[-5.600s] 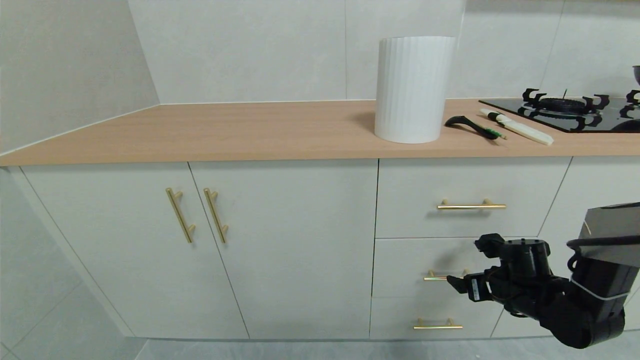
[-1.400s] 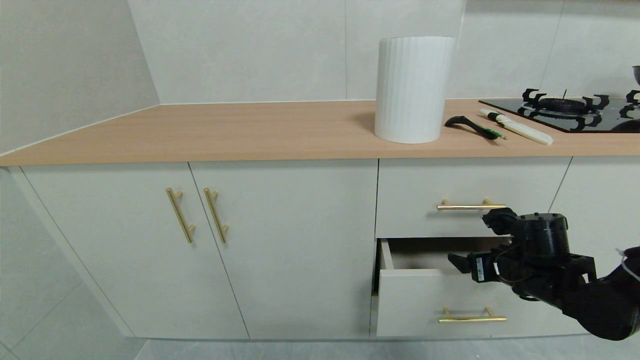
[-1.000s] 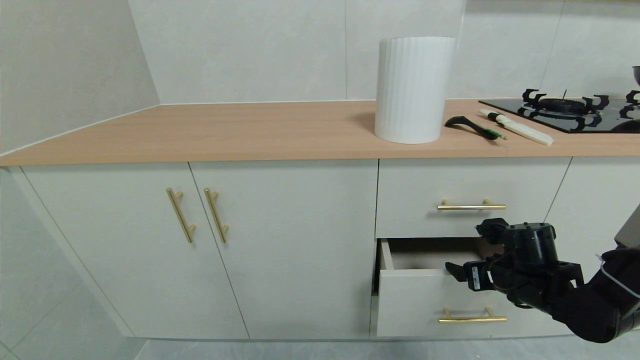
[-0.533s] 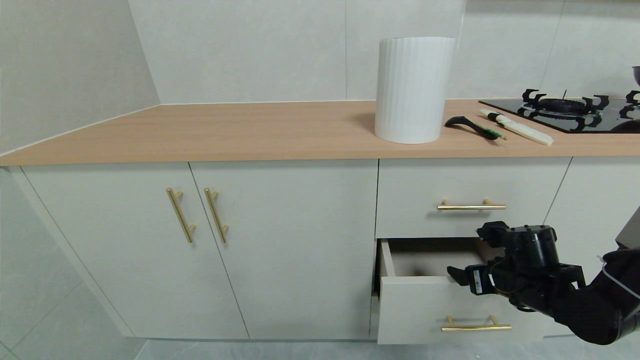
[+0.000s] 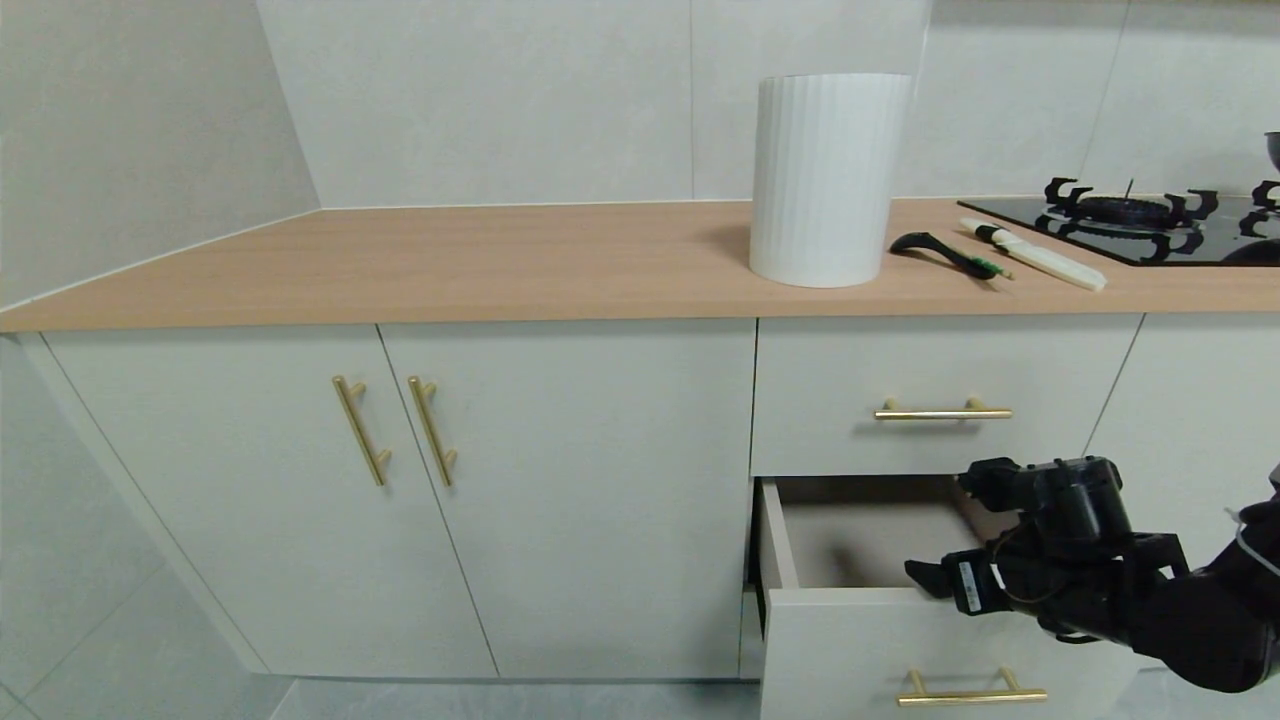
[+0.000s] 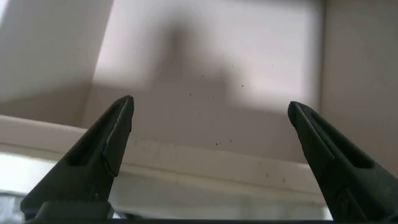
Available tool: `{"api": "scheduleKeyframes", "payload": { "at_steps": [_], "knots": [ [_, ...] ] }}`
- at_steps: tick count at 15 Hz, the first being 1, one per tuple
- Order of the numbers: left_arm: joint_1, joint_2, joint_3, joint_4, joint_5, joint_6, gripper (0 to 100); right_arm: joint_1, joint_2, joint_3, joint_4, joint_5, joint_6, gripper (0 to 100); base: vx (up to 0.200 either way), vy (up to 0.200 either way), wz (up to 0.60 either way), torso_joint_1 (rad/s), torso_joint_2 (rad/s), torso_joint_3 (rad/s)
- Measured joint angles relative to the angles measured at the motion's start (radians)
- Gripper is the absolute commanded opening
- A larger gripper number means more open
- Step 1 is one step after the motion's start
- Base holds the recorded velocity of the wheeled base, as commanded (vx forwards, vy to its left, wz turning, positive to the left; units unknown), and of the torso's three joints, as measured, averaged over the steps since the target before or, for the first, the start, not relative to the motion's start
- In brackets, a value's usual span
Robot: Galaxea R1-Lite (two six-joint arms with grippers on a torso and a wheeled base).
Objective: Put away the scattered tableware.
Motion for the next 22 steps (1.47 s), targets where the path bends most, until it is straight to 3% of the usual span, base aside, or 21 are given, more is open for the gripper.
{"api": "scheduleKeyframes", "payload": {
  "at_steps": [6, 16, 20, 22],
  "knots": [
    [0.0, 0.0, 0.0, 0.0, 0.0, 0.0, 100, 0.025, -0.119, 0.003, 0.227, 0.062, -0.069, 100, 0.0, 0.0, 0.0, 0.0, 0.0, 0.0],
    [0.0, 0.0, 0.0, 0.0, 0.0, 0.0, 100, 0.103, -0.283, 0.003, 0.584, 0.061, -0.204, 100, 0.0, 0.0, 0.0, 0.0, 0.0, 0.0],
    [0.0, 0.0, 0.0, 0.0, 0.0, 0.0, 100, 0.137, -0.326, -0.014, 0.798, 0.051, -0.235, 100, 0.0, 0.0, 0.0, 0.0, 0.0, 0.0],
    [0.0, 0.0, 0.0, 0.0, 0.0, 0.0, 100, 0.143, -0.336, -0.022, 0.803, 0.046, -0.237, 100, 0.0, 0.0, 0.0, 0.0, 0.0, 0.0]
  ]
}}
